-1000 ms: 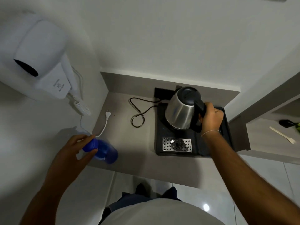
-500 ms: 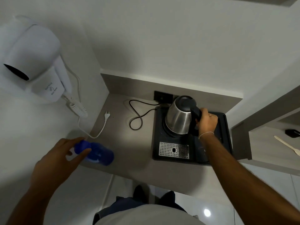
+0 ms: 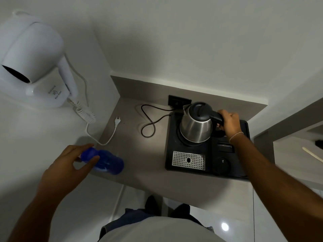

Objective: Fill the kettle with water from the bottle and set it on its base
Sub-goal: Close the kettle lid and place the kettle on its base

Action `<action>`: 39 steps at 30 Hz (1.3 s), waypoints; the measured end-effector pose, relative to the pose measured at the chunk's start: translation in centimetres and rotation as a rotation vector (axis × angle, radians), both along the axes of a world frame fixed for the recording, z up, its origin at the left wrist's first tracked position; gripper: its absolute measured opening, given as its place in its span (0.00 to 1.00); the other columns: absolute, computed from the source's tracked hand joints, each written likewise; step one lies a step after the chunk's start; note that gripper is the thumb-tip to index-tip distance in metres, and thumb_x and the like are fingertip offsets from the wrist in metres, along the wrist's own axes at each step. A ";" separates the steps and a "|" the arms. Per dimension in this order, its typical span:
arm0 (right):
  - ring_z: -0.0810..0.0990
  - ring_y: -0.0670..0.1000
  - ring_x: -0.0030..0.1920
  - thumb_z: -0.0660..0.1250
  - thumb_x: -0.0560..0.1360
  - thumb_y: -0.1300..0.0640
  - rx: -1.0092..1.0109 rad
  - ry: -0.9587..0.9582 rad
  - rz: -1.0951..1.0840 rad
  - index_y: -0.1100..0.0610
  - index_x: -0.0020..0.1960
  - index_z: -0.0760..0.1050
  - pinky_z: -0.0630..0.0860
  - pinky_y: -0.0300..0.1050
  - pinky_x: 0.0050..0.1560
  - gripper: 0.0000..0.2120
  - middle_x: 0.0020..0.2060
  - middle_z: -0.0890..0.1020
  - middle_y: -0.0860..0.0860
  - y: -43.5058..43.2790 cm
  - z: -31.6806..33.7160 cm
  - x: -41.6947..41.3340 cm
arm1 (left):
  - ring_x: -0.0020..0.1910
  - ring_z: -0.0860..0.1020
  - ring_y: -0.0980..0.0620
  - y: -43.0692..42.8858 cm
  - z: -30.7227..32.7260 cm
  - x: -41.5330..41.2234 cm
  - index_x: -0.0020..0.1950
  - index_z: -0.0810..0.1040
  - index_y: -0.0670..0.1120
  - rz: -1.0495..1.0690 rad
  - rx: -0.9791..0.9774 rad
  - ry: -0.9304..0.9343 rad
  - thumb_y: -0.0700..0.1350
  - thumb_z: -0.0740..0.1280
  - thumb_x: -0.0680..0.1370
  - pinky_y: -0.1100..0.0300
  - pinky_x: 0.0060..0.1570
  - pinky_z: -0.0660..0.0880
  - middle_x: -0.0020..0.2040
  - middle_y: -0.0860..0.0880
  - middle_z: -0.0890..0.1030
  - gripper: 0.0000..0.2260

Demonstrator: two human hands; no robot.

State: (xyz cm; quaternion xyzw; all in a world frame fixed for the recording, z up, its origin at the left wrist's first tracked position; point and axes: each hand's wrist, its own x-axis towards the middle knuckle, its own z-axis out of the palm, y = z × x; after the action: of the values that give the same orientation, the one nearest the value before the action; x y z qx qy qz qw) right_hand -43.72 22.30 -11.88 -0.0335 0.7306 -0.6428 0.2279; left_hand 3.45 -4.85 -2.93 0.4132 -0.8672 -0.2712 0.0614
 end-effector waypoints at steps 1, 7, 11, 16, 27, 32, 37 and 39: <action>0.73 0.47 0.24 0.69 0.72 0.52 -0.009 -0.005 0.017 0.61 0.34 0.77 0.70 0.37 0.24 0.15 0.23 0.73 0.51 -0.2 0.1 -0.1 | 0.49 0.82 0.55 0.2 0.2 -0.2 0.65 0.72 0.72 0.019 0.001 0.003 0.60 0.71 0.76 0.48 0.49 0.81 0.58 0.53 0.78 0.18; 0.71 0.45 0.21 0.69 0.80 0.57 0.015 0.026 0.116 0.64 0.35 0.76 0.68 0.37 0.23 0.17 0.21 0.72 0.50 -0.8 0.0 -0.5 | 0.46 0.82 0.54 0.0 -0.5 -0.2 0.69 0.81 0.55 0.026 0.001 0.050 0.49 0.75 0.76 0.75 0.44 0.74 0.58 0.48 0.79 0.20; 0.71 0.45 0.20 0.66 0.83 0.61 0.067 0.041 0.175 0.66 0.38 0.78 0.67 0.36 0.23 0.16 0.19 0.72 0.47 -0.9 -1.0 -1.0 | 0.50 0.83 0.50 0.0 -1.0 -0.3 0.70 0.83 0.47 0.041 0.019 0.052 0.37 0.76 0.76 0.76 0.45 0.75 0.58 0.49 0.79 0.21; 0.72 0.44 0.20 0.67 0.83 0.60 0.083 0.030 0.157 0.64 0.35 0.75 0.69 0.36 0.23 0.18 0.19 0.73 0.46 0.4 -2.1 -1.5 | 0.53 0.82 0.56 0.1 -1.0 -0.2 0.70 0.82 0.52 0.047 0.076 0.102 0.34 0.75 0.76 0.62 0.49 0.79 0.60 0.71 0.77 0.24; 0.71 0.50 0.28 0.74 0.67 0.26 0.074 0.078 0.033 0.58 0.35 0.72 0.74 0.40 0.34 0.34 0.31 0.72 0.57 1.1 -2.0 0.0 | 0.46 0.82 0.54 0.5 -0.7 -0.9 0.60 0.73 0.70 0.091 0.031 0.179 0.42 0.77 0.77 0.79 0.43 0.73 0.59 0.46 0.80 0.25; 0.78 0.51 0.37 0.71 0.74 0.30 -0.006 0.064 -0.006 0.56 0.38 0.76 0.77 0.42 0.44 0.28 0.36 0.78 0.56 2.0 -1.8 1.5 | 0.50 0.79 0.70 0.5 -0.9 -0.8 0.61 0.73 0.69 0.104 0.039 0.207 0.36 0.75 0.77 0.79 0.44 0.73 0.60 0.48 0.79 0.29; 0.79 0.56 0.48 0.65 0.85 0.48 -0.053 0.070 0.092 0.57 0.46 0.82 0.76 0.49 0.55 0.16 0.45 0.81 0.59 2.9 -1.7 1.8 | 0.53 0.79 0.69 0.6 -1.1 -0.5 0.62 0.72 0.70 0.100 0.018 0.186 0.38 0.74 0.78 0.81 0.46 0.73 0.60 0.49 0.77 0.28; 0.81 0.55 0.49 0.65 0.85 0.46 -0.061 0.050 0.105 0.55 0.48 0.84 0.78 0.49 0.57 0.16 0.46 0.83 0.56 2.9 -1.7 1.8 | 0.53 0.79 0.69 0.6 -1.3 -0.5 0.63 0.73 0.69 0.102 0.019 0.180 0.39 0.74 0.79 0.81 0.46 0.73 0.61 0.49 0.77 0.26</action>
State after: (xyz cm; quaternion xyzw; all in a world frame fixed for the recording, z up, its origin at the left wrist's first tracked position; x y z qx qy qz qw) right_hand -41.94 25.23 -13.54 -0.0947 0.7133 -0.6509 0.2418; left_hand 2.96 -4.22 -4.21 0.4312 -0.8334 -0.3120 0.1488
